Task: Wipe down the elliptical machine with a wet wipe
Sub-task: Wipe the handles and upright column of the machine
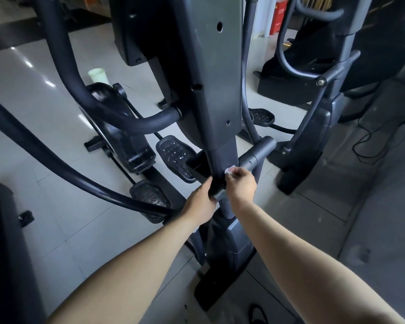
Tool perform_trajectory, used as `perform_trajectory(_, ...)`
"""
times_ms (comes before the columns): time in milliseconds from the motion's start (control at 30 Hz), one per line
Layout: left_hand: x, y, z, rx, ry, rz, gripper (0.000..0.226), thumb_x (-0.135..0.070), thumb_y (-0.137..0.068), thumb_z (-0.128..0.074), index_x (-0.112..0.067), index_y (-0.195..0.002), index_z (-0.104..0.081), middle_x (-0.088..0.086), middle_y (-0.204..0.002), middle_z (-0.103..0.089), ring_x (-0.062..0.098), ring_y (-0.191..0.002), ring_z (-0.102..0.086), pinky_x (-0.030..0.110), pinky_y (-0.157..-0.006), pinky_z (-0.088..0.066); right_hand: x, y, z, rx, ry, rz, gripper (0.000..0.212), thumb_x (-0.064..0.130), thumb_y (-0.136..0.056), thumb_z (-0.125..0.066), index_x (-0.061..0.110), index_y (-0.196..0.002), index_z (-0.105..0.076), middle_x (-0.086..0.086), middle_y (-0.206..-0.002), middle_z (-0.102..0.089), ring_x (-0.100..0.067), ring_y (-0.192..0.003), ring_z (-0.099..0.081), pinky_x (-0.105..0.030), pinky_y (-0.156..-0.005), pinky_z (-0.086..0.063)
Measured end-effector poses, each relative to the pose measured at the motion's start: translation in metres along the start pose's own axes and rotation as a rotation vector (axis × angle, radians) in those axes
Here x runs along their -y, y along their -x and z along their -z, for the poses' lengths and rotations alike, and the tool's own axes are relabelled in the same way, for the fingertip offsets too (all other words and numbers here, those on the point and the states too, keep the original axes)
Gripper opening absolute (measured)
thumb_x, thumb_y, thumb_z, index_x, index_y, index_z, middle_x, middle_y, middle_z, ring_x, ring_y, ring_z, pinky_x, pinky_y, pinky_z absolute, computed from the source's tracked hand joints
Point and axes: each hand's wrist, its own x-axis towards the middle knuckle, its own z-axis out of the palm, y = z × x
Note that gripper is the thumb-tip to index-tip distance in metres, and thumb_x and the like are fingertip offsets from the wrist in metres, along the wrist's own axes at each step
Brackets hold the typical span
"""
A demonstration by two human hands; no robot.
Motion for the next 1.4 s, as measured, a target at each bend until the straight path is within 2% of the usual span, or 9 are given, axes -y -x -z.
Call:
perform_trajectory(200, -0.001, 0.003, 0.001, 0.014, 0.043, 0.019, 0.067, -0.011, -0.101, -0.044, -0.026, -0.162, -0.023, 0.002, -0.154, -0.049, 0.022, -0.136, -0.050, 0.029, -0.109, -0.040, -0.022, 0.034, -0.011, 0.218, 0.045, -0.036, 0.030, 0.003, -0.088, -0.064, 0.026, -0.073, -0.075, 0.016, -0.077, -0.073, -0.001, -0.072, -0.068, -0.011, -0.067, -0.053)
perform_trajectory(300, 0.002, 0.002, 0.002, 0.021, 0.042, 0.024, 0.068, -0.011, -0.100, -0.045, -0.030, -0.161, -0.024, 0.003, -0.154, -0.049, 0.023, -0.134, -0.052, 0.031, -0.107, -0.042, -0.020, 0.030, -0.003, 0.127, -0.006, 0.007, 0.024, 0.003, -0.092, -0.065, 0.021, -0.076, -0.071, 0.015, -0.074, -0.069, 0.012, -0.061, -0.060, -0.010, -0.066, -0.047)
perform_trajectory(533, 0.007, -0.003, -0.002, 0.019, 0.042, 0.006, 0.068, -0.010, -0.100, -0.047, -0.028, -0.162, -0.024, 0.010, -0.141, -0.059, 0.032, -0.109, -0.063, 0.030, -0.086, -0.046, 0.004, -0.023, 0.016, -0.010, -0.129, -0.046, 0.016, 0.036, -0.096, -0.070, 0.020, -0.091, -0.069, 0.010, -0.078, -0.068, -0.003, -0.066, -0.058, -0.017, -0.067, -0.046)
perform_trajectory(667, 0.007, -0.003, -0.002, 0.013, 0.006, 0.009, 0.068, -0.011, -0.100, -0.048, -0.027, -0.162, -0.023, 0.007, -0.152, -0.050, 0.027, -0.125, -0.057, 0.031, -0.098, -0.045, -0.004, -0.007, -0.002, 0.054, -0.055, -0.076, 0.011, 0.022, -0.096, -0.068, 0.012, -0.095, -0.071, 0.008, -0.077, -0.066, -0.003, -0.065, -0.058, -0.011, -0.064, -0.044)
perform_trajectory(767, 0.004, -0.003, -0.001, 0.013, 0.010, 0.012, 0.071, -0.010, -0.097, -0.047, -0.037, -0.159, -0.026, 0.006, -0.138, -0.061, 0.029, -0.114, -0.061, 0.033, -0.088, -0.048, -0.005, 0.009, 0.003, 0.191, -0.082, -0.111, 0.006, 0.005, -0.090, -0.070, 0.010, -0.087, -0.070, 0.007, -0.071, -0.064, 0.002, -0.058, -0.056, -0.006, -0.059, -0.042)
perform_trajectory(900, -0.002, -0.009, 0.008, 0.019, 0.196, 0.093, 0.066, -0.023, -0.100, -0.051, -0.040, -0.157, -0.024, -0.004, -0.141, -0.057, 0.022, -0.110, -0.067, 0.032, -0.090, -0.057, 0.024, 0.016, 0.007, 0.219, -0.296, -0.011, 0.009, 0.001, -0.088, -0.065, 0.010, -0.087, -0.065, 0.000, -0.070, -0.065, -0.013, -0.066, -0.058, -0.021, -0.069, -0.049)
perform_trajectory(967, -0.009, -0.013, 0.020, 0.016, 0.237, 0.094, 0.072, -0.028, -0.103, -0.051, -0.044, -0.159, -0.010, -0.008, -0.114, -0.065, 0.014, -0.078, -0.071, 0.018, -0.071, -0.057, 0.048, 0.011, 0.002, 0.186, -0.423, 0.033, 0.011, 0.000, -0.090, -0.063, 0.011, -0.088, -0.061, 0.002, -0.068, -0.063, -0.015, -0.066, -0.058, -0.022, -0.069, -0.049)
perform_trajectory(1067, -0.018, -0.019, 0.033, 0.032, 0.173, 0.035, 0.083, -0.026, -0.103, -0.051, -0.052, -0.156, 0.008, 0.002, -0.086, -0.070, 0.022, -0.072, -0.072, 0.035, -0.081, -0.060, 0.065, 0.003, -0.009, 0.105, -0.539, 0.007, 0.016, 0.000, -0.095, -0.059, 0.012, -0.085, -0.054, 0.003, -0.060, -0.059, -0.015, -0.060, -0.056, -0.025, -0.069, -0.049)
perform_trajectory(1400, -0.019, -0.020, 0.029, 0.048, 0.020, 0.045, 0.096, -0.016, -0.095, -0.049, -0.048, -0.155, 0.018, 0.020, -0.083, -0.067, 0.034, -0.073, -0.065, 0.039, -0.066, -0.050, 0.003, -0.008, -0.014, -0.001, -0.018, -0.093, 0.013, 0.014, -0.102, -0.048, 0.006, -0.108, -0.057, -0.009, -0.091, -0.066, -0.023, -0.082, -0.061, -0.023, -0.069, -0.047)
